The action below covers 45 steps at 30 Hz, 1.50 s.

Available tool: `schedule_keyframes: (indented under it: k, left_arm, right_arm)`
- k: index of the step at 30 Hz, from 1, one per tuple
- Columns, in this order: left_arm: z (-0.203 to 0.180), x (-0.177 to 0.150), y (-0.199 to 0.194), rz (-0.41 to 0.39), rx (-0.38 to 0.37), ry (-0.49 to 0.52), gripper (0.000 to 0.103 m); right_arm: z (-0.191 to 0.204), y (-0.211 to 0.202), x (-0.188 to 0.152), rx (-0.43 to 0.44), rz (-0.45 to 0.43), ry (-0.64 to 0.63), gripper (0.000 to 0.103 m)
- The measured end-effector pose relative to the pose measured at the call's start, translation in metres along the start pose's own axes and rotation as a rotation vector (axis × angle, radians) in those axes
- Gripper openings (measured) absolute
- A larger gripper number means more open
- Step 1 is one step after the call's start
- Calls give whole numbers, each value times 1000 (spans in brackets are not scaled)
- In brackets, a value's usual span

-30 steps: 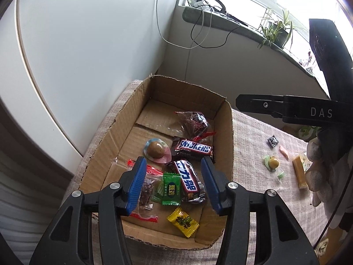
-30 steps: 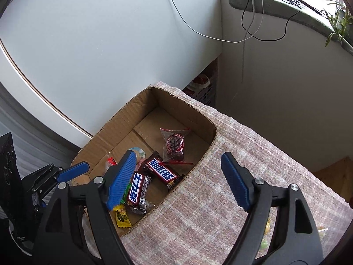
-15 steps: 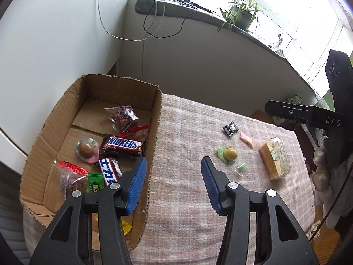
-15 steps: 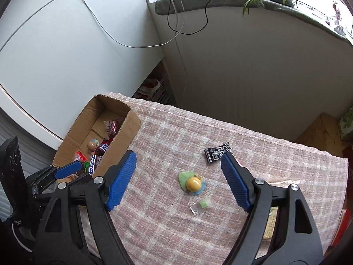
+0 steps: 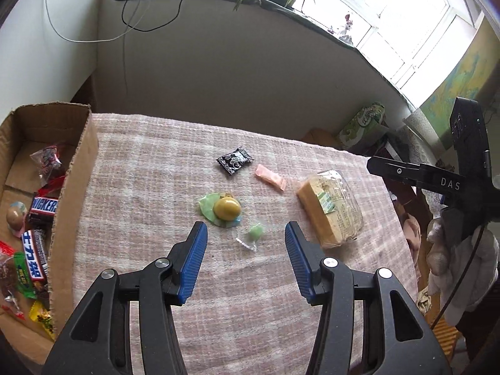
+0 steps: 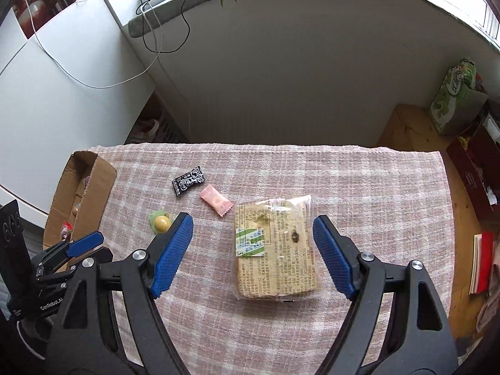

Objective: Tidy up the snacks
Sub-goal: 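Move both tools back over the table toward the wrapped bread loaf, then close the right tool on the wrapped bread loaf, then carry the bread loaf with the right tool into the box and lower it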

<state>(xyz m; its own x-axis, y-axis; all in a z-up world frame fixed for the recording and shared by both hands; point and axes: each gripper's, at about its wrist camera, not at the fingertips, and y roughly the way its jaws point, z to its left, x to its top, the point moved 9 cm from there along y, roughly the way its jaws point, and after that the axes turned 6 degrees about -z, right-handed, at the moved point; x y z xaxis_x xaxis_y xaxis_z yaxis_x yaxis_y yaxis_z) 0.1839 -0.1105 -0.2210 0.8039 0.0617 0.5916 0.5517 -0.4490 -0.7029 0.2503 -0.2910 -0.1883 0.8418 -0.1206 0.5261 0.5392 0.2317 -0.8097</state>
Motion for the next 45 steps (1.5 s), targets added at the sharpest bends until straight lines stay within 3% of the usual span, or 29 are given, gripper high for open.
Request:
schedule_keyframes:
  k: [6,15,21,25,30,39,45]
  left_arm:
    - [-45,-6,31,51,-96,7,51]
    - [-82,-13,77,141,-198,-69,51]
    - [-89,-15,97,187,-213,-101,51]
    - [-89,-14,106,199,-216,-106,48]
    - [-95,-18,119,229,-216,-91,39]
    - [-113,-14,124,212,-207,-14,39]
    - [-106,-13,112,185,-202,10,39]
  right_arm:
    - [-36,12,-19,47,68,80,82]
    - [-46,39,-41,195,164,175,82]
    - [-49,49,-47,246,178,228,81]
    - [-49,55,-50,270,198,244,62]
    - [-47,62,-54,277,216,244,60]
    - [-45,58,-52,283,194,269,52]
    - [-38,53,-52,294,180,258,48]
